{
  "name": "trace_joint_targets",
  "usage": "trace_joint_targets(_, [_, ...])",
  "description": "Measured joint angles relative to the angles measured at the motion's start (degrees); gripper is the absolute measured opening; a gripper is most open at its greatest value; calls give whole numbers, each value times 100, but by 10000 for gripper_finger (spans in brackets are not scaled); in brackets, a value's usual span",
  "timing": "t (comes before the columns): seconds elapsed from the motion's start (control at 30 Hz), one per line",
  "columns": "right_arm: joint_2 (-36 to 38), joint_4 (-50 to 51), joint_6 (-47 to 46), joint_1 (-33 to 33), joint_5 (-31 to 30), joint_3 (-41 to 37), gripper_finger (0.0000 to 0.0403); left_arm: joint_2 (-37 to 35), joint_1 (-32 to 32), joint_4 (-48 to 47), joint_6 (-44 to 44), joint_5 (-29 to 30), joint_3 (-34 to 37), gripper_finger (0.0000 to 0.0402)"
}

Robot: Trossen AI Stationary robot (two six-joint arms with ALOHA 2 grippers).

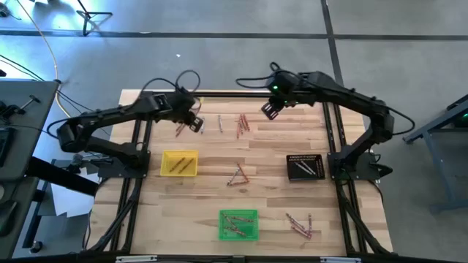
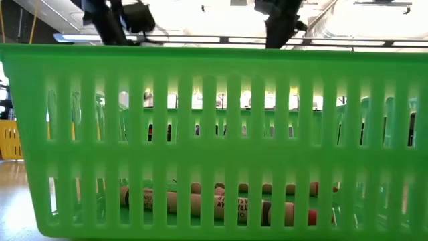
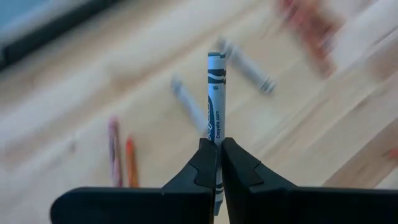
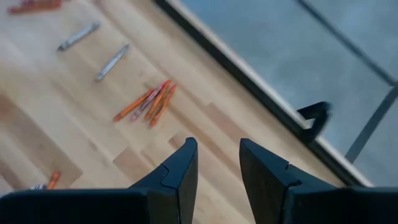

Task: Sort crayons
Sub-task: Put the gray crayon into the black bin

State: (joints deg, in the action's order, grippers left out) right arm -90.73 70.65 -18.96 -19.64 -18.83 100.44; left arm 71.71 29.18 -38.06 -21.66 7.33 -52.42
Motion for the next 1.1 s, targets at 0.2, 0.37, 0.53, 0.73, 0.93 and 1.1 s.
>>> trace_joint_targets(0.2, [-541, -337, 518, -20, 269, 0, 112, -527, -146, 1015, 297, -2, -96, 0])
trace_joint_targets(0.37, [-689, -659, 927, -225, 716, 0, 112, -539, -304, 1624, 515, -136, -98, 0])
trace_joint_targets(0.53, [-583, -819, 1042, -541, 1010, -2, 112, -288, -395, 2109, 731, -280, -96, 0])
trace_joint_targets(0.73, [-510, -1643, 1533, -737, 2156, -121, 112, 68, -523, 3134, 733, -527, -98, 0])
trace_joint_targets(0.93, [144, -3425, 1195, -778, 2594, -1853, 112, 111, -664, 3212, 581, -290, -96, 0])
trace_joint_targets(1.1, [940, -6170, 204, -813, 2947, -3373, 112, 120, -687, 3585, 525, -70, -96, 0])
